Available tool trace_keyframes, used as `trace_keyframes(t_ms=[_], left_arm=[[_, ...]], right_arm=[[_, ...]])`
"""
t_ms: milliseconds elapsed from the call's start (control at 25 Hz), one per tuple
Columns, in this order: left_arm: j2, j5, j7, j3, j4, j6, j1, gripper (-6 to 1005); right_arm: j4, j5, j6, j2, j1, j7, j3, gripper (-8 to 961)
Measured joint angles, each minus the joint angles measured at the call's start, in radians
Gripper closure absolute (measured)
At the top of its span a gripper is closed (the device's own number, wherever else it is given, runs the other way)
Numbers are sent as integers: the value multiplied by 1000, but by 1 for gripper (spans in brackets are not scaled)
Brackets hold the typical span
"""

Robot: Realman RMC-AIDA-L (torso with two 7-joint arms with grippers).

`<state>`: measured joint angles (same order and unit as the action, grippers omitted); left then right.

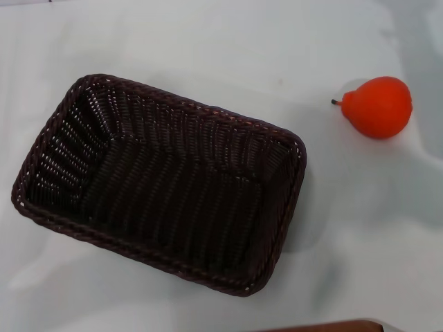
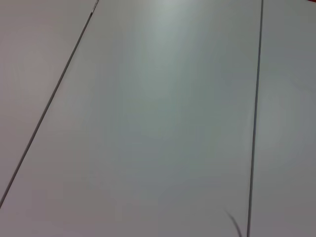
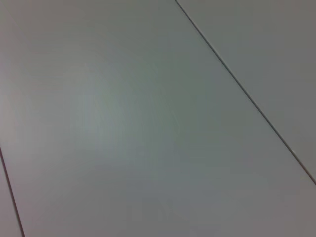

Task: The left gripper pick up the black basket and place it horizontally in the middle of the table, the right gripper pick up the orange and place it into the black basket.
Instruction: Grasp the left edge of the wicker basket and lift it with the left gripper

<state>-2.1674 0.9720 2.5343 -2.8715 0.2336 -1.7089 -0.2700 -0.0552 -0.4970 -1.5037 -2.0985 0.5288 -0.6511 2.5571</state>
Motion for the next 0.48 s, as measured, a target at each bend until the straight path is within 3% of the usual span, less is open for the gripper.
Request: trace_keyframes(t_ms=[360, 480], left_arm=[[4, 4, -24, 4, -8, 0, 0, 191], [11, 7, -139, 50, 21, 7, 6, 191]], right_arm=[[0, 0, 22, 0, 2, -8, 0, 37], [0, 0, 23, 0, 3, -8, 0, 38]])
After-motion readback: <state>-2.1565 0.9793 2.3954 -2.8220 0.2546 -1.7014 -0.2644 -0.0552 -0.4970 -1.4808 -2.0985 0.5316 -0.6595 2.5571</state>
